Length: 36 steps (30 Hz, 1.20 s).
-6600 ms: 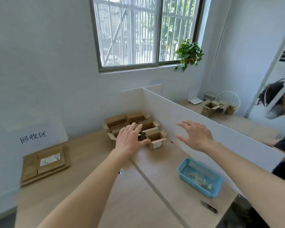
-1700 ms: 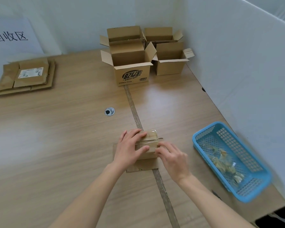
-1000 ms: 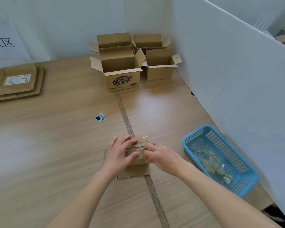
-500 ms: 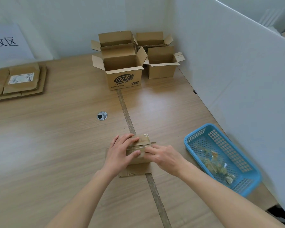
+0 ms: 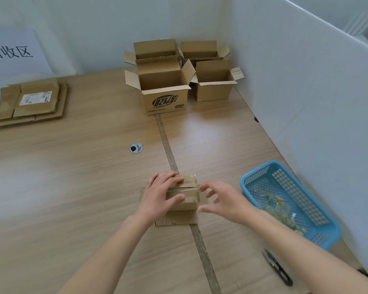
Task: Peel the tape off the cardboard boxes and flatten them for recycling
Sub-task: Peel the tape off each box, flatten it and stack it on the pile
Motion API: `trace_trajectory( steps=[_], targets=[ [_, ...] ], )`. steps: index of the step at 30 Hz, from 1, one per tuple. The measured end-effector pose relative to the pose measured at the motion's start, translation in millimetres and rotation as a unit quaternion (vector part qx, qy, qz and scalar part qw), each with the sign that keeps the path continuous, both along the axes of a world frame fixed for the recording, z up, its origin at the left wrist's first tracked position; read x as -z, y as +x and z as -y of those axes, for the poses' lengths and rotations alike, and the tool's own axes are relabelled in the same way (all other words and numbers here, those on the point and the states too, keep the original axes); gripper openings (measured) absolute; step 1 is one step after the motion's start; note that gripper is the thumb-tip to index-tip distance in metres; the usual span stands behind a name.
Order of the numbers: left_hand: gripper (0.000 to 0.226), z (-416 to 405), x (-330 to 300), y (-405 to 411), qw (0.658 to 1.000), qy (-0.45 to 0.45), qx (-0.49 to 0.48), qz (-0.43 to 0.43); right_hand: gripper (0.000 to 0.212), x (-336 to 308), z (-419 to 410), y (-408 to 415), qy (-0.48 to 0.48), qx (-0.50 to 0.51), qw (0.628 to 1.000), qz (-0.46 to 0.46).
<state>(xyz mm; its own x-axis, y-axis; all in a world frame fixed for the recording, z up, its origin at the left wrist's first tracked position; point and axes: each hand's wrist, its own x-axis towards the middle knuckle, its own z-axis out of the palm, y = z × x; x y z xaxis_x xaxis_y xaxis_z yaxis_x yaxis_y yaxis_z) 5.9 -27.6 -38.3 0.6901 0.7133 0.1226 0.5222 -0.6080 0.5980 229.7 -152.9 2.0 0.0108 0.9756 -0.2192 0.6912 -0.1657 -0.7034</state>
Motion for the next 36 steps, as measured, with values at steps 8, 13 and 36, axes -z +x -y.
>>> trace_trajectory(
  steps=[8,13,36],
  targets=[
    [0.052,-3.0,1.0,0.6,1.0,-0.009,0.005,-0.004,0.01,19.9,-2.0,-17.6,0.15,0.023,0.985,0.076],
    [0.052,-8.9,-5.5,1.1,0.998,-0.048,0.043,0.007,0.025,7.7,-24.9,-4.0,0.087,0.142,0.982,-0.086],
    [0.054,-11.9,-5.6,-0.3,0.996,-0.055,0.063,-0.009,0.009,5.8,-44.2,-20.9,0.105,0.202,0.972,0.056]
  ],
)
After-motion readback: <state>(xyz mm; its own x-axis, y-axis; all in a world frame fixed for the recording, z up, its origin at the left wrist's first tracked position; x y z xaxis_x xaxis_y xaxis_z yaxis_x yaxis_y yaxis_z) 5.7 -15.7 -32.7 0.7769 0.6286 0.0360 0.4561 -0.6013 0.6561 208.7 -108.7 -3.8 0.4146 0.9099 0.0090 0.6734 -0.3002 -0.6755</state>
